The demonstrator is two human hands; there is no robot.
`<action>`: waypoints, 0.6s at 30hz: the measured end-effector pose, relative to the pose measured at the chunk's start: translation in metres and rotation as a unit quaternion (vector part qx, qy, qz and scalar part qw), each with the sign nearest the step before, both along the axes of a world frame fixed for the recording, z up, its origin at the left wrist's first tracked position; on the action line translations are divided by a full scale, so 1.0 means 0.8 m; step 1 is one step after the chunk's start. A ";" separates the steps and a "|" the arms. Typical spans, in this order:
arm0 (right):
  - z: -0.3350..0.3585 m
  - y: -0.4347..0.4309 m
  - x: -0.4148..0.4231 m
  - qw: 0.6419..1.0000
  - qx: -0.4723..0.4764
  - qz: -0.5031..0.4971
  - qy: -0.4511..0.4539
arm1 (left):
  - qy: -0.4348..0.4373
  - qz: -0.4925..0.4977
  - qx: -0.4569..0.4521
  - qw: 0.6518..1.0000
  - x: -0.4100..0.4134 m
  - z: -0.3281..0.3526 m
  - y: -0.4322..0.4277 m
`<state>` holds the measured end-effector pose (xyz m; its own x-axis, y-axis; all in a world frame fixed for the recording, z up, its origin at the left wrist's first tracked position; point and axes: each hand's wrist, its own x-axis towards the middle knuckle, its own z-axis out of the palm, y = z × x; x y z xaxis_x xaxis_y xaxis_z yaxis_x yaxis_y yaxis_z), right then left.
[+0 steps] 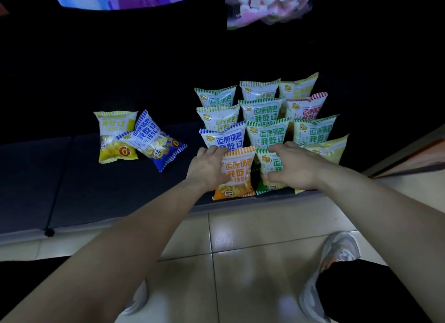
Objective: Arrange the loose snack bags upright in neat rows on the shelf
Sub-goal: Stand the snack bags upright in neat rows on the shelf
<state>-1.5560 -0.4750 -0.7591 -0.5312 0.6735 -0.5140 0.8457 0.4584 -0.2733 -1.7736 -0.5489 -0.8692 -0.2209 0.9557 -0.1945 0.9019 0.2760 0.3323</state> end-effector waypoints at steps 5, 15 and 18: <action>0.007 -0.010 -0.015 1.000 0.006 0.017 -0.012 | -0.004 -0.007 -0.028 1.000 0.004 0.021 -0.002; 0.043 -0.059 -0.093 0.994 0.052 0.069 0.060 | -0.024 0.005 0.032 0.999 -0.088 0.193 -0.097; 0.052 -0.081 -0.120 0.989 0.071 0.104 0.073 | -0.025 0.033 0.036 0.998 -0.134 0.218 -0.157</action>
<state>-1.6516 -0.5401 -0.7175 -0.7271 0.6021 -0.3298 0.6857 0.6609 -0.3050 -1.8811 -0.6746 -0.6950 -0.2762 0.9511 -0.1385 0.8641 0.3088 0.3974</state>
